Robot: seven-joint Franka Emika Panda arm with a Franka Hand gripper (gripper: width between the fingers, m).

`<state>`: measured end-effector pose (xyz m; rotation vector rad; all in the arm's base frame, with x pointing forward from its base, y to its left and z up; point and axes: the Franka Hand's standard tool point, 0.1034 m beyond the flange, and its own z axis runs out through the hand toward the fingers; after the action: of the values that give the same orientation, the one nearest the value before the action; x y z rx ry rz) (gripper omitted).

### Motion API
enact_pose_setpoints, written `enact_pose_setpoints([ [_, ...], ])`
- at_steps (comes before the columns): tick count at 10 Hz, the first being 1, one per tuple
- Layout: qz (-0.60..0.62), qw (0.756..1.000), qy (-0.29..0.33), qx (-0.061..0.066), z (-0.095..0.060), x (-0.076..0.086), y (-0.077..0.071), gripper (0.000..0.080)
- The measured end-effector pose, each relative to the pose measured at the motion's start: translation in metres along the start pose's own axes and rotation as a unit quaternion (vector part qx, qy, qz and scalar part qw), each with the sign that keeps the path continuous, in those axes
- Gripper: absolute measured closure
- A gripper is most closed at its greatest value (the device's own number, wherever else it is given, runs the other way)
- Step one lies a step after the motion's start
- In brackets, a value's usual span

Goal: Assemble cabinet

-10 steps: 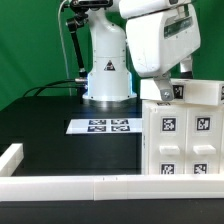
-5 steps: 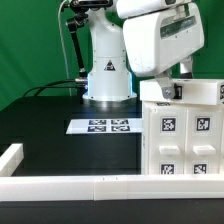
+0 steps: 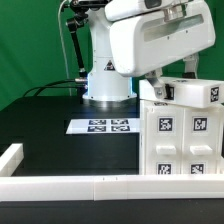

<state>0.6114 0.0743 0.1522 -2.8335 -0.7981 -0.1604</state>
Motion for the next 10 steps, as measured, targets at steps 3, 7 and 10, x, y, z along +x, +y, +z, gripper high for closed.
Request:
enact_pose_setpoints([
  [3, 0.187, 0.982, 0.011, -0.004, 0.0013, 0.0033, -0.0046, 0.0228],
  [7, 0.360, 0.933, 0.028, -0.006, 0.0019, 0.0079, -0.0054, 0.0228],
  [10, 0.445, 0.895, 0.033, -0.003, 0.0019, 0.0094, -0.0057, 0.0228],
])
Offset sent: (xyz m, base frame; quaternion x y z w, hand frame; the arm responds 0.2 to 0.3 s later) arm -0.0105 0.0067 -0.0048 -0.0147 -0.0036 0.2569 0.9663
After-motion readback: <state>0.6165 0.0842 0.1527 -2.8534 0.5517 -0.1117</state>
